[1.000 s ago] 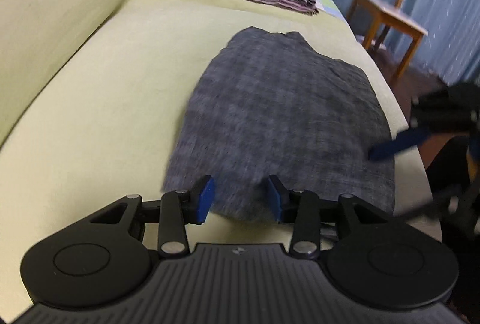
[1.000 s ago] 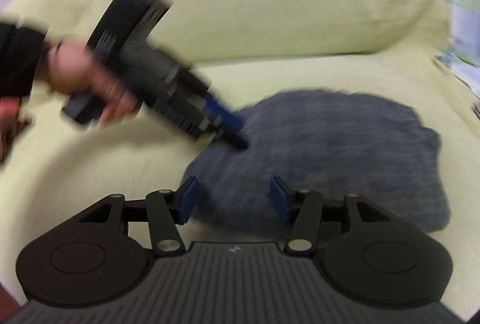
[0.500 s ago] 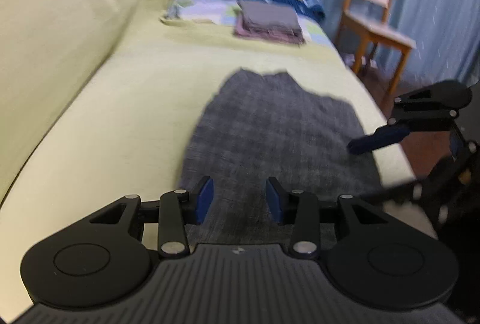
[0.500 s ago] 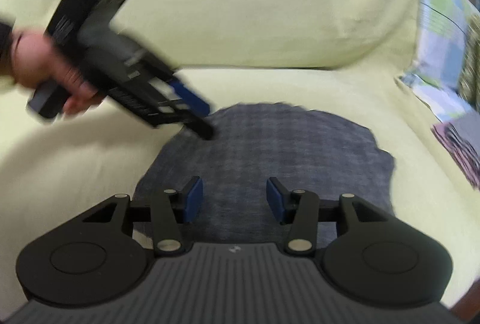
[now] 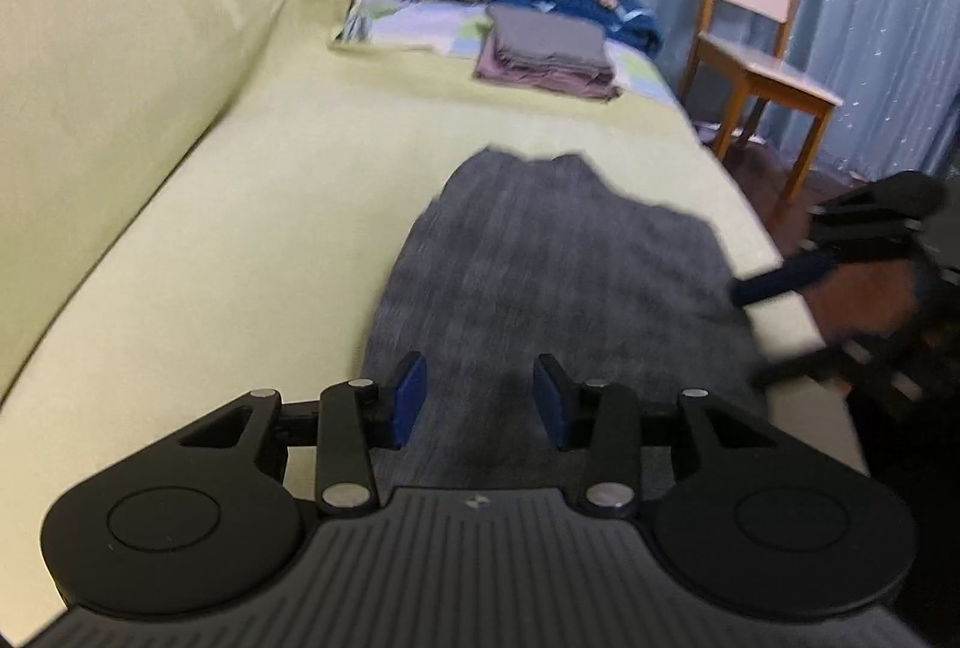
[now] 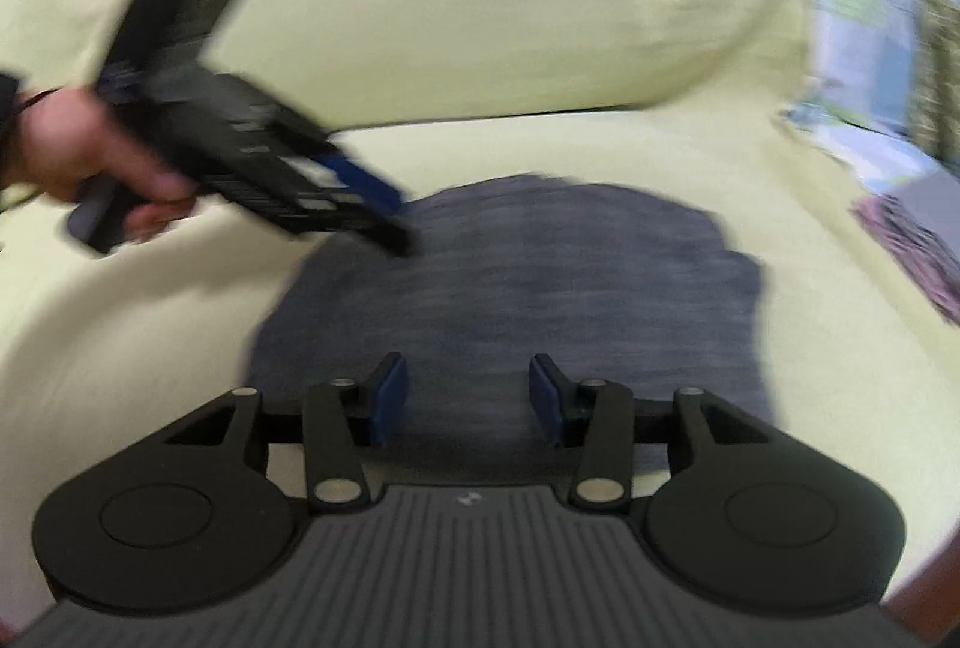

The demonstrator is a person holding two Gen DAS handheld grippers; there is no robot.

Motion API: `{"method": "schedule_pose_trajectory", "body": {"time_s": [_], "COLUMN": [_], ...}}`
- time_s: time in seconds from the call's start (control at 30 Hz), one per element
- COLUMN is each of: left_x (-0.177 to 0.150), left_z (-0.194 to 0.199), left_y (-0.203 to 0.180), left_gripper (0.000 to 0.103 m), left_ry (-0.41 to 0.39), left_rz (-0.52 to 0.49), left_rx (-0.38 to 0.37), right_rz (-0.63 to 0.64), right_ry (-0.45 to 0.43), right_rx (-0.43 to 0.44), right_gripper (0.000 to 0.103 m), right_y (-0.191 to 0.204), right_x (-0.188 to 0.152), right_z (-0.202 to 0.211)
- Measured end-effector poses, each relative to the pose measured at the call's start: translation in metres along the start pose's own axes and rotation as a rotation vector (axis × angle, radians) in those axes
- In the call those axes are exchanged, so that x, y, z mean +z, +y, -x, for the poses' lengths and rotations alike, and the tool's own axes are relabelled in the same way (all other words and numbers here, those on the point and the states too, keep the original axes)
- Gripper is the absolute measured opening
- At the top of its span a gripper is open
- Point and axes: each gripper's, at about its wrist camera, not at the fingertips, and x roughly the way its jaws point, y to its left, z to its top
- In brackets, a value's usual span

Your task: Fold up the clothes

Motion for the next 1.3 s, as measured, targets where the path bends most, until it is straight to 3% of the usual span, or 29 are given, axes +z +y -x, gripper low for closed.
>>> {"method": "schedule_pose_trajectory", "body": {"time_s": [0.13,0.23,0.33,0.43,0.5,0.63,0.8,0.93,1.07,1.17,1.3], "left_x": [-0.009,-0.031,-0.044,-0.044,-0.044,-0.051,-0.06,-0.05,-0.025,0.007,0.054], "left_z": [0.001,0.004,0.016,0.035,0.042,0.026,0.018,0.024,0.034,0.025,-0.005], "left_y": [-0.029,-0.051,-0.051,-0.063,-0.083,-0.1,-0.101,-0.098,-0.083,-0.068,-0.055], "left_gripper": [0.043,0.042,0.043,0.042,0.043,0.043,0.044,0.045,0.045,0.045,0.045], "left_ry": [0.078,0.115,0.075,0.009,-0.029,0.028,0.036,0.046,0.009,-0.01,-0.013], "left_rz": [-0.08,-0.105,0.005,0.024,0.024,-0.017,0.033,0.031,0.019,-0.017,-0.072], "left_rx": [-0.026,0.032,0.088,0.148,0.131,0.119,0.119,0.116,0.132,0.116,0.051], "right_rz": [0.017,0.035,0.005,-0.013,-0.009,0.036,0.026,-0.079,-0.219,-0.277,-0.298], "right_ry": [0.113,0.131,0.114,0.065,0.055,0.107,0.154,0.093,0.012,0.037,0.102], "right_rx": [0.018,0.039,0.055,0.063,0.079,0.122,0.139,0.132,0.01,0.007,-0.015], "right_gripper": [0.034,0.034,0.034,0.035,0.035,0.035,0.036,0.036,0.04,0.044,0.034], "right_y": [-0.014,-0.015,-0.022,-0.026,-0.023,-0.008,-0.007,-0.031,-0.068,-0.083,-0.092], "right_x": [-0.017,-0.013,-0.006,0.008,0.013,0.015,0.004,0.01,0.008,0.0,-0.012], "right_z": [-0.02,-0.023,-0.013,-0.001,0.002,-0.016,-0.035,-0.011,0.012,0.004,-0.014]}}
